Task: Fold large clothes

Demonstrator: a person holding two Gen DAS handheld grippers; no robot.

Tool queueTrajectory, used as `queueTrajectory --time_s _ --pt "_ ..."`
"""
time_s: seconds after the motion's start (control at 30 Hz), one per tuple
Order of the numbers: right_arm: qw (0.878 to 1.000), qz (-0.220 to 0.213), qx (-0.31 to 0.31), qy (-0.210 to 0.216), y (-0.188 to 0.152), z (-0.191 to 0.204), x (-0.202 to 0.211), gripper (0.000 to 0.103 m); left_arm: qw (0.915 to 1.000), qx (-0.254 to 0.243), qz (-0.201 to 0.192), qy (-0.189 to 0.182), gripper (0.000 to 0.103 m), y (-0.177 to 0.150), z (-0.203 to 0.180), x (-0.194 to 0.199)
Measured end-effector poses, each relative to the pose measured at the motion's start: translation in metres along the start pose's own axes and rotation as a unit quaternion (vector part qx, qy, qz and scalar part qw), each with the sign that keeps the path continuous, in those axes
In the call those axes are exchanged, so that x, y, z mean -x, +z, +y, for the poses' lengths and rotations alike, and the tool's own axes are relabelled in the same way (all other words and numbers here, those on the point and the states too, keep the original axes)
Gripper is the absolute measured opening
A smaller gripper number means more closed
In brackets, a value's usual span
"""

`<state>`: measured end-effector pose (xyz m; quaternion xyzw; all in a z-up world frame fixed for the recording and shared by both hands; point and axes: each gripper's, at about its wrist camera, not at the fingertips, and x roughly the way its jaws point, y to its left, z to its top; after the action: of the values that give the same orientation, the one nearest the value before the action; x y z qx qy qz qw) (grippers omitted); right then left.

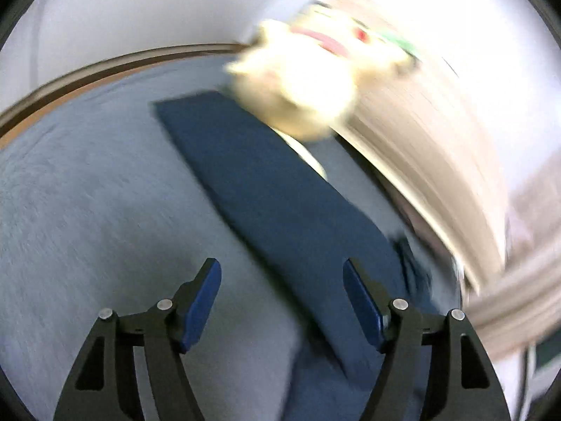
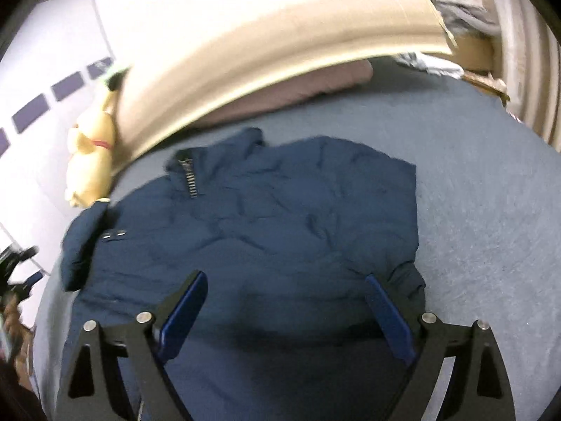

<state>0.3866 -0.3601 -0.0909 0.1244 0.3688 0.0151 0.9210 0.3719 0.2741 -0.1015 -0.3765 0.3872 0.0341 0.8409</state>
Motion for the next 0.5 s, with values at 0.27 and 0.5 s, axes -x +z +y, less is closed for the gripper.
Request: queueTrajectory --time_s 0.27,0.5 --pt "1.000 -0.022 0.004 0.006 -0.036 0.000 0.039 0.093 0.9914 0.131 -0.001 0.001 0.073 0.067 0.063 -0.053" --pt "1.000 -0.025 0.010 0.004 -0.042 -0.004 0.055 0.093 0.9908 0.135 0.000 0.006 0.046 0.081 0.057 -0.089"
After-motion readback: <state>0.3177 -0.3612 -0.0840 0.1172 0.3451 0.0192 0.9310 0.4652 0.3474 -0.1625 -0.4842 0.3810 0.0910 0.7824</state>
